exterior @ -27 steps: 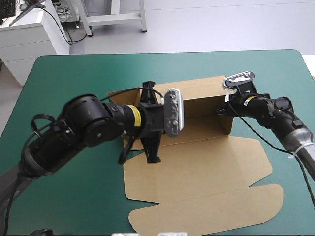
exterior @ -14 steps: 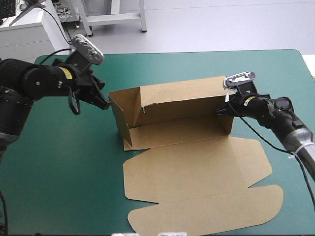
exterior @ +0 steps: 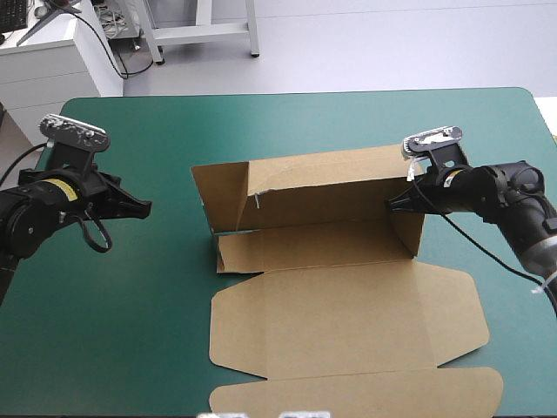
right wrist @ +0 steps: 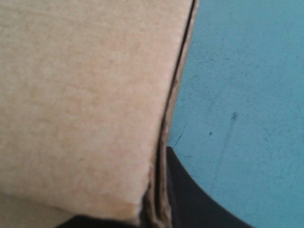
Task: Fold the box
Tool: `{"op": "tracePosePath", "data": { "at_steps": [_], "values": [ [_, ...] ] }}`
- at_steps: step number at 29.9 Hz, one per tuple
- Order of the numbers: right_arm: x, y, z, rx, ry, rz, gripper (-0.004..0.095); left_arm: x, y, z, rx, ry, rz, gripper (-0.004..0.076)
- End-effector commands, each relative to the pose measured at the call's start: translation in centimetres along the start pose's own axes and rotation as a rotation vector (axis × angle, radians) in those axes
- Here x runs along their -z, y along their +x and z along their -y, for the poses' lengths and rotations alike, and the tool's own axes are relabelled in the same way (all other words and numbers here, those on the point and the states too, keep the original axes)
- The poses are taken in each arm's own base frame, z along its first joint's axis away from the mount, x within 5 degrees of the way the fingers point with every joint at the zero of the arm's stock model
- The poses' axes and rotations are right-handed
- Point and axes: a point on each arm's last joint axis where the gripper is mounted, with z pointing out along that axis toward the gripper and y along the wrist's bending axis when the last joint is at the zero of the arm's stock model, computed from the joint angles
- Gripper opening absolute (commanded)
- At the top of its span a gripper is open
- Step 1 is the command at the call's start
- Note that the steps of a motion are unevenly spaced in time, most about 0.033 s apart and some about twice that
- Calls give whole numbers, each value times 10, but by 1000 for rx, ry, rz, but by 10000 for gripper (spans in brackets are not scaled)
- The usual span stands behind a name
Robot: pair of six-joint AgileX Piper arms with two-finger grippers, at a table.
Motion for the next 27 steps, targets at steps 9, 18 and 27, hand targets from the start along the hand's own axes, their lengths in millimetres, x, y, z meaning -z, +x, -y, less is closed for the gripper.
{"op": "tracePosePath", "data": {
  "at_steps": [9, 18, 27],
  "values": [
    [-18, -13, 3, -21, -11, -88, -17, 14, -5, -6, 27, -52, 94, -9],
    [-74, -40, 10, -22, -7, -72, -17, 14, -6, -6, 27, -53, 102, -9],
    [-117, -62, 15, -13, -5, -83, 162, 14, -7, -6, 16, -54, 111, -9]
  ]
}}
